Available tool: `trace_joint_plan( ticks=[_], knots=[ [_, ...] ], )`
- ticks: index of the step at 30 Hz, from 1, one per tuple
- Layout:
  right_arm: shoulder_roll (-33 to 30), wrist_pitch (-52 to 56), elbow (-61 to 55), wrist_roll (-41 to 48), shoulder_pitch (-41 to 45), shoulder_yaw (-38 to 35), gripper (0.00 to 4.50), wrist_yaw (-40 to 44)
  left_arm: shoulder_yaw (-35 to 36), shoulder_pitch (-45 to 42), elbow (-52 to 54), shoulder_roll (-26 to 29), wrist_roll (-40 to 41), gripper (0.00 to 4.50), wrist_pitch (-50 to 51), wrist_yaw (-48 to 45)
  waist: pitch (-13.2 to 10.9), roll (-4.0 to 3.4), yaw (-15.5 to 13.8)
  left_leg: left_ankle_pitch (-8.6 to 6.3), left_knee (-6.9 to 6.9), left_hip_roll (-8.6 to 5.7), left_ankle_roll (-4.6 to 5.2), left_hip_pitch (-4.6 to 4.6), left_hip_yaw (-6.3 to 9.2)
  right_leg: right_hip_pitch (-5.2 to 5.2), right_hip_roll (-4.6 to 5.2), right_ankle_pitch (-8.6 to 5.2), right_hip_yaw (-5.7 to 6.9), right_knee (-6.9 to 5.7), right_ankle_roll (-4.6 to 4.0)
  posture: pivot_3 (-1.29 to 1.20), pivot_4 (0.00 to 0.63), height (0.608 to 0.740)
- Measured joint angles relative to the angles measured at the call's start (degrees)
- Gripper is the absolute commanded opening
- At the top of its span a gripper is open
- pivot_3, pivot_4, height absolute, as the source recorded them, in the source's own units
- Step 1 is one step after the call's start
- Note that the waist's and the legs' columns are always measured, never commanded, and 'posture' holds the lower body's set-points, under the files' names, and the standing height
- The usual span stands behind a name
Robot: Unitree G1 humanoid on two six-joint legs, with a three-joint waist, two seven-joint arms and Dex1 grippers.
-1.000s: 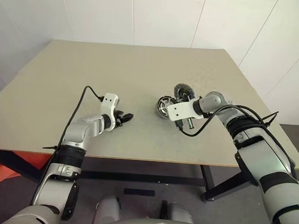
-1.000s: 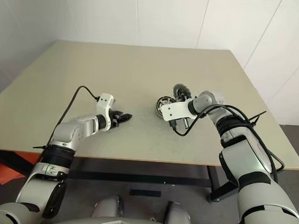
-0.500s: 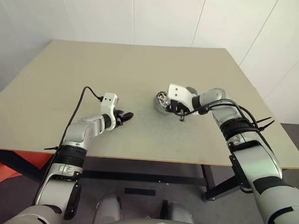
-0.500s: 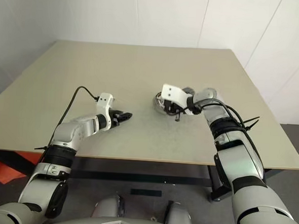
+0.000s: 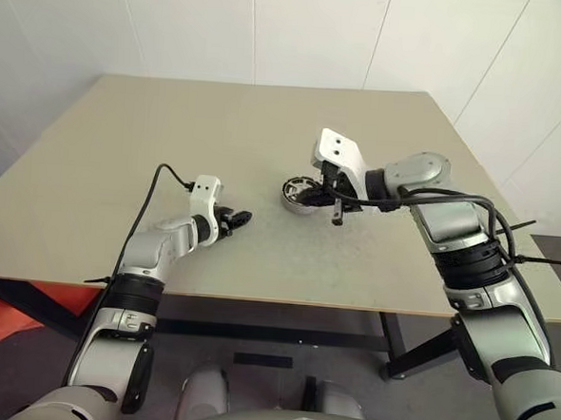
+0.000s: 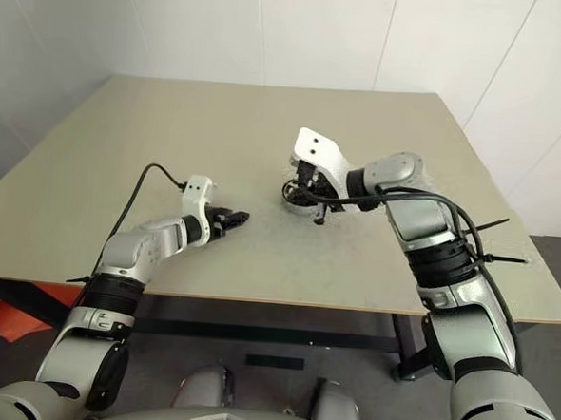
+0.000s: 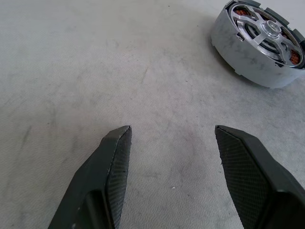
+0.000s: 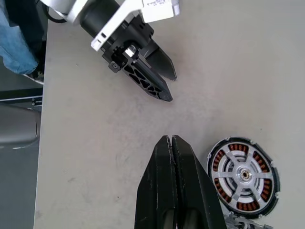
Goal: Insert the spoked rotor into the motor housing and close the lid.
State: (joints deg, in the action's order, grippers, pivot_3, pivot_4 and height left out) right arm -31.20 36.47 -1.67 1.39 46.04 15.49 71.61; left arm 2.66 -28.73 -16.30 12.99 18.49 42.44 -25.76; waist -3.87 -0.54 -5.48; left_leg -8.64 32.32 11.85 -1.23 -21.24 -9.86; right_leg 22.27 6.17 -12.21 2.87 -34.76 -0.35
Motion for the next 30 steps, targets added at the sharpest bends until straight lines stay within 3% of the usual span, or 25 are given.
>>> trace_joint_plan(
  ticks=[5,11,16,21,26,30],
  knots=[
    [-0.4,-3.9,-1.7,-0.3,0.4,-0.8,0.03,-5.5,0.0,0.0,0.0,0.1,0.0,3.03,-0.1,0.0,0.0,0.00,0.0,0.02,-0.01,-0.01,-0.03,0.01,-0.02,0.02,0.00,0.00,0.00,0.00,0.00,0.00,0.000,0.740],
    [-3.4,-8.5,3.3,-5.8,0.2,-3.8,0.03,-18.9,-0.2,0.6,0.5,0.8,0.5,3.03,-1.2,-1.5,0.0,0.03,0.0,0.03,-0.01,-0.04,-0.05,-0.02,-0.05,0.04,-0.01,0.00,0.00,0.04,0.00,0.00,0.000,0.740],
    [-6.9,-5.6,3.0,-7.0,-4.7,-8.5,0.03,-25.2,-0.1,0.6,0.1,3.4,0.4,3.03,-4.4,-4.2,0.0,0.03,0.0,0.05,-0.04,-0.05,-0.08,-0.65,-0.08,0.66,-0.09,0.25,0.02,0.03,-0.42,0.00,0.000,0.740],
    [-9.0,-2.0,-3.7,-7.2,-14.1,-10.6,0.03,-27.5,0.3,-3.9,-3.8,4.7,-1.8,3.03,-15.7,-6.2,0.0,0.06,-0.6,0.01,-0.02,-0.06,-0.01,-0.86,-0.06,0.75,-0.09,0.23,0.05,0.07,-0.43,0.00,0.000,0.740],
    [-5.4,1.3,-7.0,-5.9,-19.0,-9.1,0.03,-28.8,-0.6,-13.2,-11.1,6.2,-7.0,3.03,-27.0,-6.0,0.0,0.04,-0.2,0.02,0.05,-0.06,-0.02,-0.67,-0.08,0.66,0.01,0.25,-0.04,0.01,-0.37,0.00,0.000,0.740],
    [-0.4,1.5,-7.4,-4.7,-18.7,-7.8,0.03,-30.7,-1.0,-14.6,-15.4,4.3,-8.0,3.03,-29.5,-6.5,0.0,0.04,0.0,0.06,0.06,-0.06,-0.09,-0.63,-0.09,0.67,-0.03,0.26,-0.01,-0.07,-0.36,0.00,0.000,0.740]
  ],
)
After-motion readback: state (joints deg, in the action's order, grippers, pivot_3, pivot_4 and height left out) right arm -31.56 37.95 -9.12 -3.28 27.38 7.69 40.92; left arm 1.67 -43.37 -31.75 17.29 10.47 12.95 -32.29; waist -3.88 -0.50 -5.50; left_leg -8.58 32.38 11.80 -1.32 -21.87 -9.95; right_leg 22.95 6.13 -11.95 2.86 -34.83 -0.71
